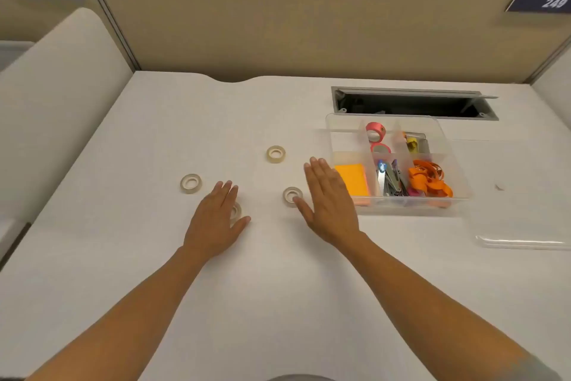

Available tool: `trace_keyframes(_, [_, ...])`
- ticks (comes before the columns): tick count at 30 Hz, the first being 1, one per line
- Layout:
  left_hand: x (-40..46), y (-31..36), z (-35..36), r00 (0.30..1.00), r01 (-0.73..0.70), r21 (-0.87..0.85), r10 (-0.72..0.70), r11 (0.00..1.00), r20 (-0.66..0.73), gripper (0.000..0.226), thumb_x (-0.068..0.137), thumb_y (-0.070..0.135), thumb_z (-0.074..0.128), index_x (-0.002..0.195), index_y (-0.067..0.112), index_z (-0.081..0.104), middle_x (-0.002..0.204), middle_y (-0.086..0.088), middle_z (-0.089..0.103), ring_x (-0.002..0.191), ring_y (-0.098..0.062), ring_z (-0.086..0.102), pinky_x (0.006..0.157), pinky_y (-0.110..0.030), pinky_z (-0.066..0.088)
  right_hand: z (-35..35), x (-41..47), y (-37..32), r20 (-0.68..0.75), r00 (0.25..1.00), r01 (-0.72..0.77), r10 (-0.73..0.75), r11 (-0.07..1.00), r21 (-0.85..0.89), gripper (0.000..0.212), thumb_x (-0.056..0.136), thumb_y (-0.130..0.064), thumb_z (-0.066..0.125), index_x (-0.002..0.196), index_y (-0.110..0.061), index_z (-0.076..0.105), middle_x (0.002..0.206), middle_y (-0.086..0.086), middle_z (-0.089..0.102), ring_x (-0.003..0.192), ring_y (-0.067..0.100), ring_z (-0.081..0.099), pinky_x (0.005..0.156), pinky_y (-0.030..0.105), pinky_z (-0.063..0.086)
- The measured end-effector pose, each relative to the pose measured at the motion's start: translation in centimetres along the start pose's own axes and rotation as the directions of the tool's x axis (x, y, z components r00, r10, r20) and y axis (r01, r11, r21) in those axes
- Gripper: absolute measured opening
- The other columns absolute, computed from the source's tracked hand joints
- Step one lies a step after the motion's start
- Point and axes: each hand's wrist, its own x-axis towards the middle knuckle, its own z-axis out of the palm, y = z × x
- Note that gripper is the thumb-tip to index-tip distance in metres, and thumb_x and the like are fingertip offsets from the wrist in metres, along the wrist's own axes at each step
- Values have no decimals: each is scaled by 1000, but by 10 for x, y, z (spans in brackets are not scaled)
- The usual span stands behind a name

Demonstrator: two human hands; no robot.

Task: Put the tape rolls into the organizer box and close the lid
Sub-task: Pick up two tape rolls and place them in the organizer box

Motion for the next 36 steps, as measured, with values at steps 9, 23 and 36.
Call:
trace_keyframes(9, [-5,-1,-2,989,138,-84,-133,987,67,65,89,40,57,146,17,35,145,-3,47,131,-26,40,105,-38,34,32,20,-16,393,911,-142,126,990,13,65,93,-40,51,146,-12,26,157,9,23,137,29,29,107,41,31])
trace_keyframes(23, [4,30,-5,966,254,-404,-250,879,64,59,82,25,71,136,14,51,136,-5,52,128,-24,41,102,-25,30,13,23,-11,268,937,-299,222,909,292,48,86,-39,64,127,-16,52,127,4,54,118,24,46,89,34,41])
trace_keyframes(36, [108,140,-41,994,-95,-421,105,902,0,57,81,20,72,134,11,53,136,-8,53,126,-25,48,106,-41,41,-49,5,57,52,903,-403,427,798,448,45,84,-31,71,123,-14,58,124,5,60,117,23,50,96,30,37])
